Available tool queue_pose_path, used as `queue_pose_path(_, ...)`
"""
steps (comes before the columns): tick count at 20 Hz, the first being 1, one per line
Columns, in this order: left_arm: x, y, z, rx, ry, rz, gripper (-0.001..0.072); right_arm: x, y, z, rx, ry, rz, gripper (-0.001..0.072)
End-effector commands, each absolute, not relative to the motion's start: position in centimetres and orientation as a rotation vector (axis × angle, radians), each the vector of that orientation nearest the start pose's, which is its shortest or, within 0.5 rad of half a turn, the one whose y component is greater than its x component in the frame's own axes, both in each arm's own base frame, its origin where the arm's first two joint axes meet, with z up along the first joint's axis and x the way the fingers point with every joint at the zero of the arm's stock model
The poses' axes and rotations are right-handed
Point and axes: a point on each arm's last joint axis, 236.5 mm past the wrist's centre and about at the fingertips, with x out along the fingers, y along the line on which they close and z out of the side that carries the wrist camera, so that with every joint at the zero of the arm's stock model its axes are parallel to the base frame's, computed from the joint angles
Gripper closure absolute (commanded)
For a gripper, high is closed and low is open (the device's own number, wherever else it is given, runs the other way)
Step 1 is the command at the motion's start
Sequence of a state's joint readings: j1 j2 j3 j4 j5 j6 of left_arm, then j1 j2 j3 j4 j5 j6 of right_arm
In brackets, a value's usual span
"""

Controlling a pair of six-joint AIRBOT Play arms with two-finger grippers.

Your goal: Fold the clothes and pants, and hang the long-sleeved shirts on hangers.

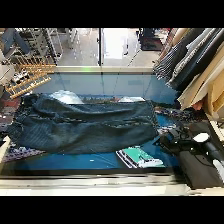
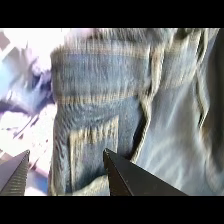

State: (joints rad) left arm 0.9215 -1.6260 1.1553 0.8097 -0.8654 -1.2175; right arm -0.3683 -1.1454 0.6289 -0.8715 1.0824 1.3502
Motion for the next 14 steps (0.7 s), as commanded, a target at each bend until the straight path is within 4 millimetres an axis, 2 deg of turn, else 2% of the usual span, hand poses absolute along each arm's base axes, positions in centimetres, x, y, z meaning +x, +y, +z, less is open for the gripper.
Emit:
queue_pose_path(1,39.1,30.1,-7.3,-1.089,0.717,0.468,0.0216,28.7,4.2,-7.5,0.931,1.304,0.067,0.0148)
queue_pose_path(6,41.3,28.5,-9.1,-1.180,0.704,0.445,0.0222,31.6,2.3,-8.5,0.997,1.195,-0.043,0.0147)
queue_pose_path(7,41.6,28.6,-9.1,-1.169,0.693,0.455,0.0294,32.3,2.0,-8.8,1.015,1.170,-0.061,0.0147)
queue_pose_path(8,42.0,28.6,-9.0,-1.169,0.682,0.458,0.0420,33.0,1.7,-9.1,1.032,1.144,-0.072,0.0147)
queue_pose_path(9,42.3,28.8,-8.8,-1.174,0.664,0.465,0.0493,33.6,1.5,-9.3,1.048,1.123,-0.078,0.0149)
queue_pose_path(10,42.5,29.1,-8.7,-1.178,0.646,0.476,0.0498,34.0,1.5,-9.7,1.058,1.111,-0.089,0.0173)
queue_pose_path(11,42.7,29.2,-8.5,-1.185,0.631,0.481,0.0521,34.4,1.3,-10.2,1.050,1.104,-0.106,0.0250)
queue_pose_path(12,42.9,29.3,-8.3,-1.197,0.620,0.481,0.0641,34.6,1.5,-10.7,1.042,1.103,-0.116,0.0284)
queue_pose_path(13,43.0,29.3,-8.3,-1.203,0.614,0.481,0.0686,34.8,1.7,-11.1,1.030,1.104,-0.121,0.0284)
queue_pose_path(14,43.0,29.3,-8.2,-1.205,0.612,0.481,0.0686,34.9,2.0,-11.4,1.015,1.108,-0.122,0.0286)
